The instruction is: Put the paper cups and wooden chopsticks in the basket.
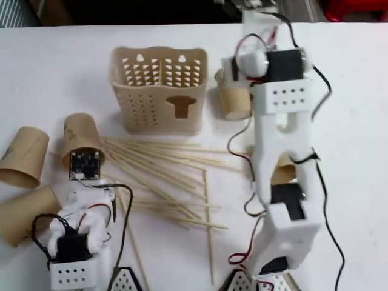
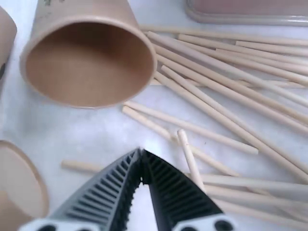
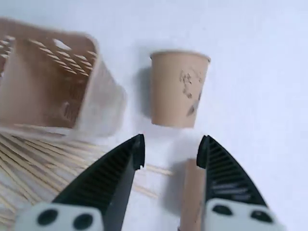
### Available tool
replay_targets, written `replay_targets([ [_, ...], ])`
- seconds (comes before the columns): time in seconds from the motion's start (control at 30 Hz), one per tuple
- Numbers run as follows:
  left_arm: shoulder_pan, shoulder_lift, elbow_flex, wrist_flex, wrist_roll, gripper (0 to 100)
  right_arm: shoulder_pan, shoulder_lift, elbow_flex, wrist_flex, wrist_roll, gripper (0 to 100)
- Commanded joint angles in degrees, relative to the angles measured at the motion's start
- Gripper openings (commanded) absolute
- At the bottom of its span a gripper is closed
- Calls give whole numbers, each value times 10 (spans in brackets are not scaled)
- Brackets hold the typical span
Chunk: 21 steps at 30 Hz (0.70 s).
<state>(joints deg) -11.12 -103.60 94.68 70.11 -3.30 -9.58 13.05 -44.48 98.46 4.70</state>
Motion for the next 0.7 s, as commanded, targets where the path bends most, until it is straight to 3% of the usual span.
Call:
replay_targets([
  [0.0, -7, 0, -26, -1, -6, 27, 36, -93, 138, 1, 100, 190],
  [0.13, -7, 0, -26, -2, -6, 27, 68, -193, 293, 0, 288, 190],
  [0.47, -7, 0, -26, -2, -6, 27, 194, -330, 531, -5, 651, 193],
  [0.57, -7, 0, -26, -1, -6, 27, 220, -330, 585, -49, 724, 194],
  [0.67, -7, 0, -25, -1, -6, 27, 231, -330, 665, -145, 745, 194],
])
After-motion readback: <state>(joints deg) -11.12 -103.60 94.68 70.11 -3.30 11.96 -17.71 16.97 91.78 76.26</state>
